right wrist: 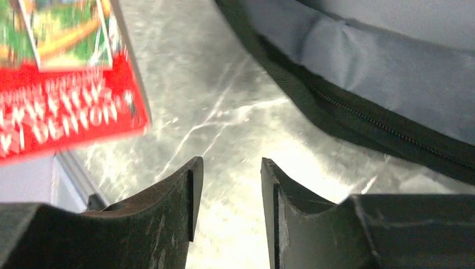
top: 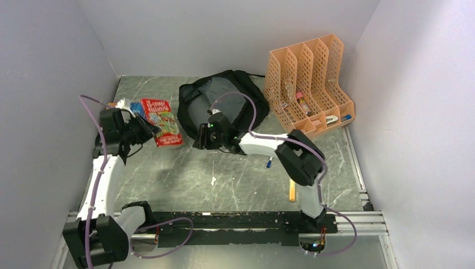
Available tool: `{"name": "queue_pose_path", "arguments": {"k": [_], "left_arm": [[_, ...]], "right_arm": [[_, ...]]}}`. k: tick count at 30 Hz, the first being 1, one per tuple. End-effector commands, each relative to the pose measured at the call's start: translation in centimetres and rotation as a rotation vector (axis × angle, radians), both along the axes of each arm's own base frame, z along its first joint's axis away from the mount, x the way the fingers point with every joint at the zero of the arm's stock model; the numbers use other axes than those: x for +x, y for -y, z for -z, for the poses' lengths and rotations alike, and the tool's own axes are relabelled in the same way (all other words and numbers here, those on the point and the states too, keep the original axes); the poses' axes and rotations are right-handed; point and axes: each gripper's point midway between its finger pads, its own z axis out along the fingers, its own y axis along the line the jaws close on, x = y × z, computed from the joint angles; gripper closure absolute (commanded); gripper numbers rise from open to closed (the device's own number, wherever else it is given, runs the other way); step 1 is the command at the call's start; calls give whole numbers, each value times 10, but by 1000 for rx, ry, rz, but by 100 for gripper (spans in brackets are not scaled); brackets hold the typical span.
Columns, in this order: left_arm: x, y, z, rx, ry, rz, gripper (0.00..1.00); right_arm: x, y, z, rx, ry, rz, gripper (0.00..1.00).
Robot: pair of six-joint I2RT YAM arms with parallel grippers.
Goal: Pack the student bag
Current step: Pick up the book from the center of the board.
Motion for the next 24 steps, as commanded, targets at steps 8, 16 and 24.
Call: {"name": "queue_pose_path", "arguments": {"k": [8, 16, 24], "left_arm": [[12, 62, -147, 122, 412, 382, 95], [2, 129, -180, 485, 633, 754, 95], [-27, 172, -175, 690, 942, 1071, 95]], "right_arm": [[14, 74, -188, 56, 676, 38, 44], [-15, 129, -280, -22, 1069, -38, 5], [-84, 143, -319, -4, 1310, -380, 8]]}}
